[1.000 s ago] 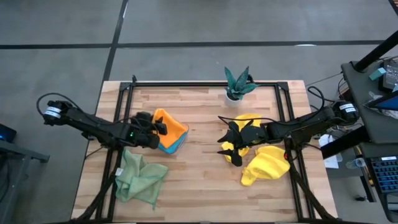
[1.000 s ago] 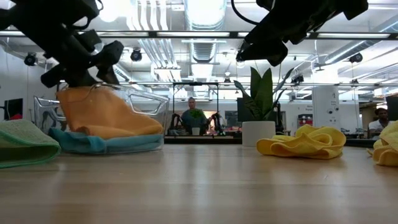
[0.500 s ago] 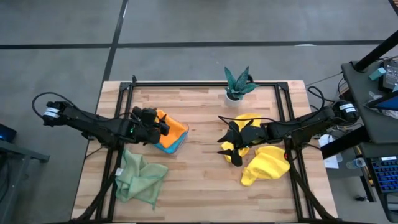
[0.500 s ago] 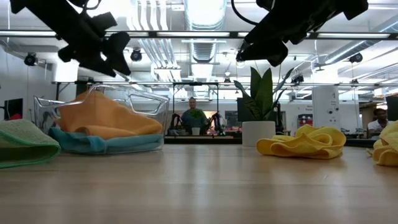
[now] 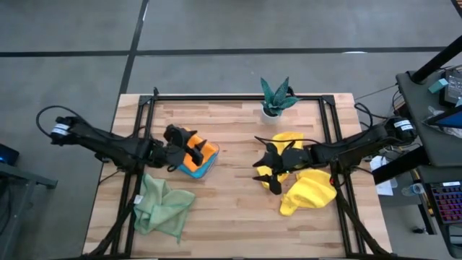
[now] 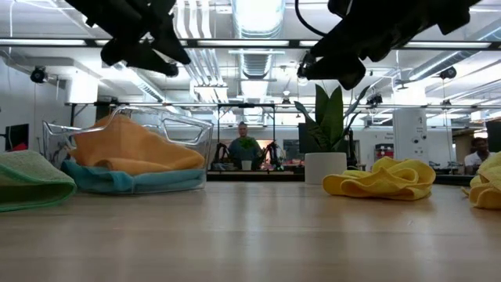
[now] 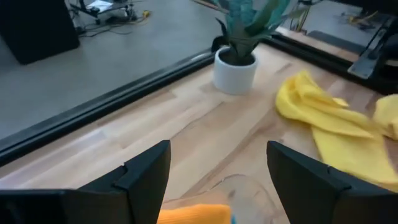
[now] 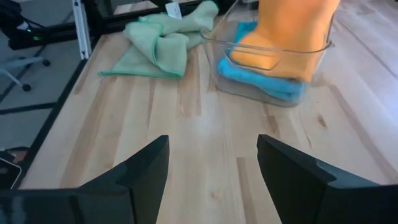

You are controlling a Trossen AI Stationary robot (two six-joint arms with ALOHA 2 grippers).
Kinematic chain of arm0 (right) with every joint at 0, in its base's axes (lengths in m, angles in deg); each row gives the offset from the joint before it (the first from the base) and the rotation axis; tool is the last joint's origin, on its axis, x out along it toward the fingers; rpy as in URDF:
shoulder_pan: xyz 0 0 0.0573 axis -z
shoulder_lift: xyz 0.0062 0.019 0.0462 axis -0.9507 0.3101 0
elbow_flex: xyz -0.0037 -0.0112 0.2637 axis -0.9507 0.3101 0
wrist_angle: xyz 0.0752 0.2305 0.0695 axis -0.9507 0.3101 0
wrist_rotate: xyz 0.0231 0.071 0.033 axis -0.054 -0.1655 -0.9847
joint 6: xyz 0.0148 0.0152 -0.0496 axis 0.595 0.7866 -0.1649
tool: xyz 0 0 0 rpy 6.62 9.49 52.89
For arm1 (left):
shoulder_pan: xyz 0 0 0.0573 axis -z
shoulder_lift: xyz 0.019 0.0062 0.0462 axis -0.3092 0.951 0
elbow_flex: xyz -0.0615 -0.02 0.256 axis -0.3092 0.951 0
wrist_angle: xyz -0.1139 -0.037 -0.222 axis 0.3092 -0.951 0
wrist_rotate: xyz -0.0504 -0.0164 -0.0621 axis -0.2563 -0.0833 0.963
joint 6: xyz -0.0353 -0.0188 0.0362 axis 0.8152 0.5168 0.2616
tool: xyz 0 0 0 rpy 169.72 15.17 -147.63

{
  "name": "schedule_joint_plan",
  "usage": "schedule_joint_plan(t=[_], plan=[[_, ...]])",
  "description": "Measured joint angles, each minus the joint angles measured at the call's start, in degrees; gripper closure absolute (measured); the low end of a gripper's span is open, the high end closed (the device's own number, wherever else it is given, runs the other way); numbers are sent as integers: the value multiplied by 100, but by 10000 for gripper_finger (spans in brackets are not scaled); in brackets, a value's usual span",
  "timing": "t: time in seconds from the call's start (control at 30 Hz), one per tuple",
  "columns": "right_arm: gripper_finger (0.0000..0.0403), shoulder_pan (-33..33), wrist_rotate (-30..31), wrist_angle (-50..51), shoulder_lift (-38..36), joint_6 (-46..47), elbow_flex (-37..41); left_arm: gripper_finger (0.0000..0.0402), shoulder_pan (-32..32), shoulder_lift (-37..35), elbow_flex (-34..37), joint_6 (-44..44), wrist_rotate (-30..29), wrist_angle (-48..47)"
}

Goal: Fold microfiber towels
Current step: Put the orange microfiber cloth into the transparent bin

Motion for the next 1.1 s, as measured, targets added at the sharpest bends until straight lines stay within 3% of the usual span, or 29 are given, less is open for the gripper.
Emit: schedule_joint_plan(t=[0.47, 0.6, 0.77, 1.0, 1.1], plan=[[170, -23, 13, -900, 0, 229, 711, 153, -36, 486, 24, -39, 14, -48], [170, -23, 13, -903, 0, 239, 721, 166, -268, 476, -6, 357, 601, -296], [170, -23, 13, -903, 0, 242, 723, 240, -847, 429, -66, 393, 1506, -985], [170, -23, 13, -899, 0, 248, 723, 383, -1504, 505, -63, 330, 1782, -1880], [170, -23, 13, -900, 0, 246, 723, 392, -1549, 503, -63, 184, 1780, -1920]])
